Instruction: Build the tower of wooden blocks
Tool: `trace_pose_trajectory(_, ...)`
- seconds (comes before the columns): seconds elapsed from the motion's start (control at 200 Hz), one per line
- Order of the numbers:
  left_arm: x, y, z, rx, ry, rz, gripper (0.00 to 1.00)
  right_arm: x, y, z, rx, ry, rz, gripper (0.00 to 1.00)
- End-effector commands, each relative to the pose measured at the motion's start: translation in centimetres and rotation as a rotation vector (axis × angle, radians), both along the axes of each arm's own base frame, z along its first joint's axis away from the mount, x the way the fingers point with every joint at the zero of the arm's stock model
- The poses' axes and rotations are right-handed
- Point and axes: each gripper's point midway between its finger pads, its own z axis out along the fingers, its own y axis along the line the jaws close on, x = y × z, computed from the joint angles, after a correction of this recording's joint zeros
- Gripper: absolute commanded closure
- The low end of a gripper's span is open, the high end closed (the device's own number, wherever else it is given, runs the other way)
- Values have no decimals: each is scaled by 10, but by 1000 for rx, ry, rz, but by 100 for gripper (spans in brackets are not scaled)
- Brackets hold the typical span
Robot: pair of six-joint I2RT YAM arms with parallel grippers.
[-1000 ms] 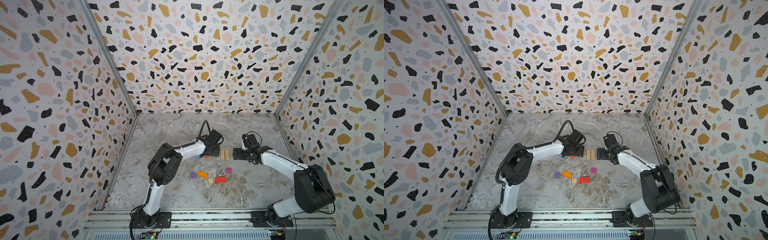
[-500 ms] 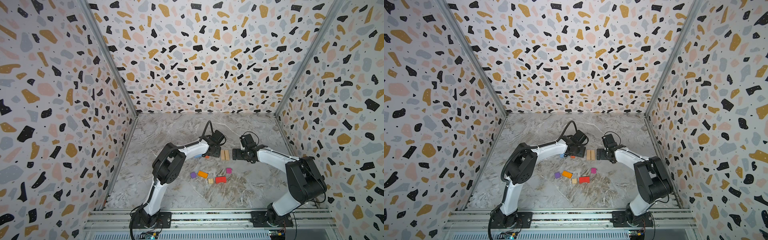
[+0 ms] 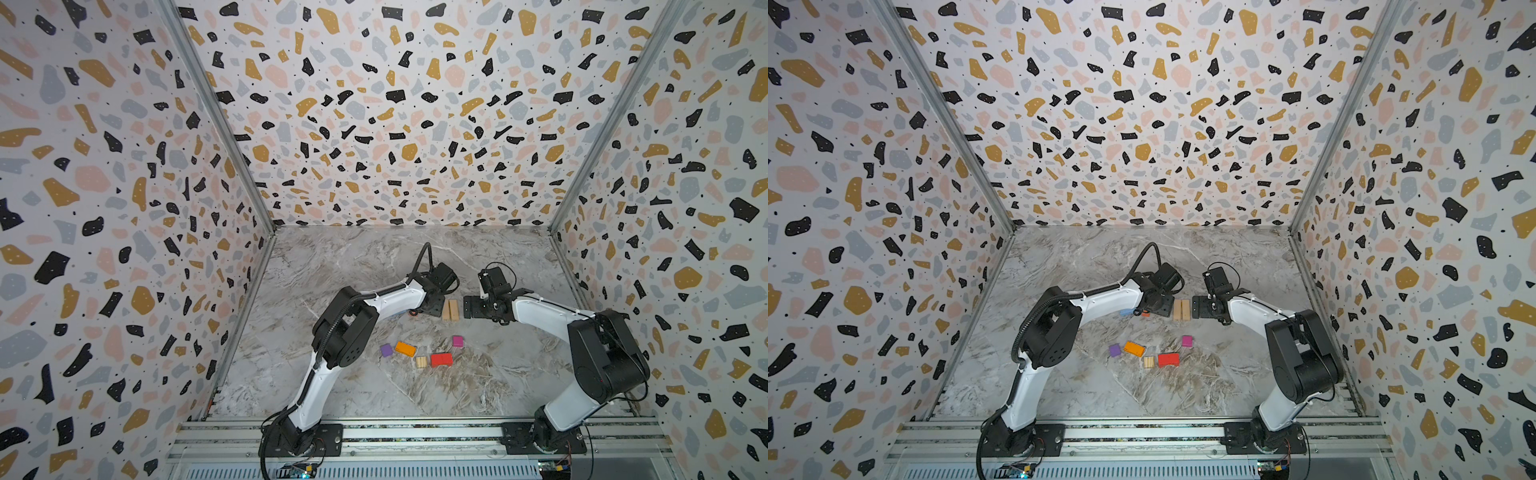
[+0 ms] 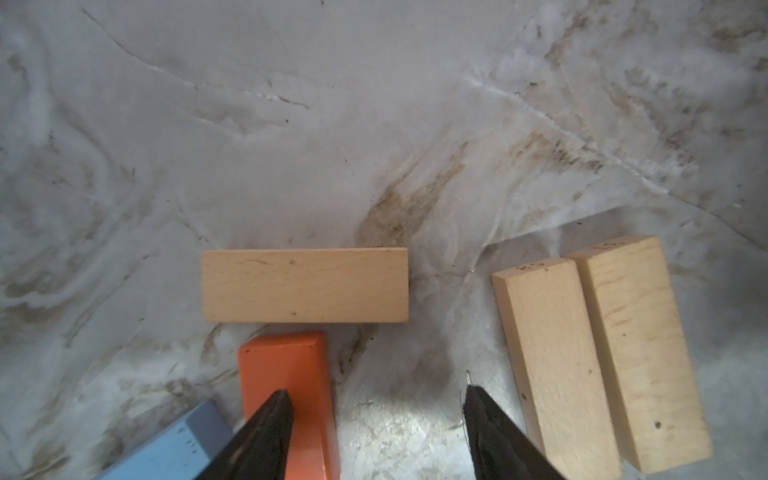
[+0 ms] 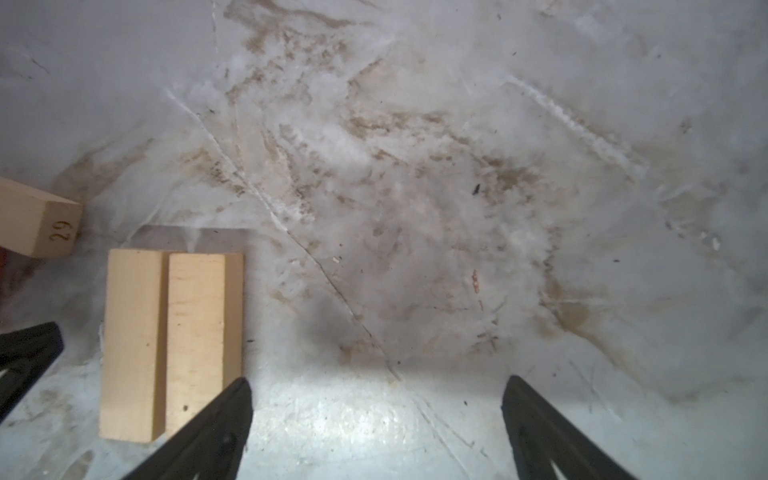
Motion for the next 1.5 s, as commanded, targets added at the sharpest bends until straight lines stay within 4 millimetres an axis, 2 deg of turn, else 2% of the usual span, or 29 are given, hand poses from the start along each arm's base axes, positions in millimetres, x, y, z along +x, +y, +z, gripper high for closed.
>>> trace_pose_trajectory(0.0,1,-2,24,-22,-42,-17,33,5,0,10,3,-28,1,5)
trace_pose_trajectory(0.205,2,-8,60,-102,-87,-38,33,3,1,11,14,-30,3,5)
trace_pose_trajectory(0.32,-3,-16,67,-164,-77,-65,34,3,3,12,33,-26,4,5)
trace_pose_trajectory(0.491,-13,-25,57,-246,-13,-109,35,2,0,16,45,-30,-7,5)
trace_pose_trajectory(0.681,-17,-26,42,-311,42,-117,35,-1,-6,26,89,-50,-26,5)
trace_pose_trajectory(0.851,-15,-17,34,-345,65,-99,35,-1,-13,34,100,-73,-43,5)
trace_pose_trajectory(1.111,-12,-5,17,-353,104,-85,36,-3,-14,33,105,-65,-42,5)
trace_pose_trajectory(1.317,-13,-8,21,-387,94,-90,36,-5,-14,32,105,-59,-43,5)
trace_pose_trajectory(1.497,-16,-19,28,-432,102,-116,37,-4,-14,31,104,-58,-44,5)
